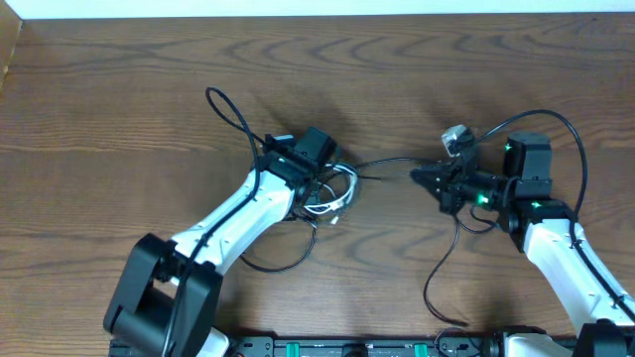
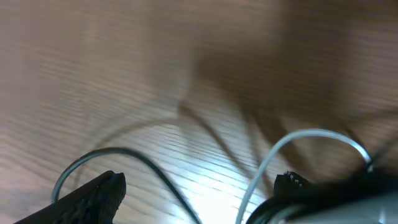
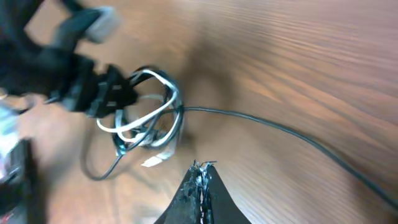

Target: Untangle cables

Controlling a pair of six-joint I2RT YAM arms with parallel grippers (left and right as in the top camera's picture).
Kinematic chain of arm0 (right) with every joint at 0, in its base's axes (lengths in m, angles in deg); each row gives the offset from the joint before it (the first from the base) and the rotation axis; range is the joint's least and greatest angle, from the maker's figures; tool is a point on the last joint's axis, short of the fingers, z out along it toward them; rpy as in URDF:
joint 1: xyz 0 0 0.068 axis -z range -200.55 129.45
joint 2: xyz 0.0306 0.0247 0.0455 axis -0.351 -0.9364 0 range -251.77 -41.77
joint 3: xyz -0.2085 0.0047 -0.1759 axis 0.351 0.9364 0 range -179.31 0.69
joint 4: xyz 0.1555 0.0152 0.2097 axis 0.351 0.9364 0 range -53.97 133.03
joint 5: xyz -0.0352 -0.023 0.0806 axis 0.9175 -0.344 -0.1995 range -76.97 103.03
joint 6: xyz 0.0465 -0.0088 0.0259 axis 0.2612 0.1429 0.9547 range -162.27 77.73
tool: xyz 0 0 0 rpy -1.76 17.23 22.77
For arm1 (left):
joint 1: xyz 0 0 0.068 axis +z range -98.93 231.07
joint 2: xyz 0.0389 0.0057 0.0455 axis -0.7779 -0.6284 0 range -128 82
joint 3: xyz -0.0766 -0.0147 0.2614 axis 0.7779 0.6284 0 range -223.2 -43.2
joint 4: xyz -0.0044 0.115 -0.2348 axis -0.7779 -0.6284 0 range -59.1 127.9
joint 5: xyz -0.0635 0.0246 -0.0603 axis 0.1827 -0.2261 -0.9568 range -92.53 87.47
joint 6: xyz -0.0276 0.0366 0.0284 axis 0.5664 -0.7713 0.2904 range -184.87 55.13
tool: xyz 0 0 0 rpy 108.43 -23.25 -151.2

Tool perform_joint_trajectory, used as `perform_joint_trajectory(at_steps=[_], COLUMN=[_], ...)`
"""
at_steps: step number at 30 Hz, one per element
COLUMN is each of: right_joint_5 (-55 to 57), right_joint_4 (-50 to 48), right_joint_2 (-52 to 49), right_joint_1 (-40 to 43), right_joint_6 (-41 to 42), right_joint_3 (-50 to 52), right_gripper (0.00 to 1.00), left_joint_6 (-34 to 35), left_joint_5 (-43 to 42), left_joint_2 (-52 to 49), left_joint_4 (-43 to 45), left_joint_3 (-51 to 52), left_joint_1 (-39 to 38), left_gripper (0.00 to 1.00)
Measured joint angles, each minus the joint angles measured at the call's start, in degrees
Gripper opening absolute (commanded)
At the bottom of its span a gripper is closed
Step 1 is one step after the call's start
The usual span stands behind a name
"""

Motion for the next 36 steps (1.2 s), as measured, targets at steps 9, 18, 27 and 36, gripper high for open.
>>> perform_joint_trajectory(at_steps=[9,18,27,36], right_joint_5=[16.87,17.22,9.38,5.09], right_joint_4=[3.1,2.58,1.27,2.08], right_joint_2=[0.02,0.04,0.04,0.04], right_joint_1=[1.9,1.9,1.55,-0.42], right_joint_6=[6.19,8.02,8.5,9.99], right_joint_3=[0.0,0.0,0.0,0.0], right_gripper=[0.01,0.12,0.28,0.23], left_joint_6=[-0.09,-6.51,-12.55,-13.84], left_joint_5=[1.66,-7.02,-18.84,-17.35], left_joint_2=[-4.92,-4.96,-4.94,-4.94], left_joint_4=[-0.33,1.73,6.25,6.43], left_joint_3=[0.0,0.0,0.04,0.07], left_joint_1=[4.31,4.87,4.87,4.87], left_gripper=[0.81,0.81,0.75,0.5])
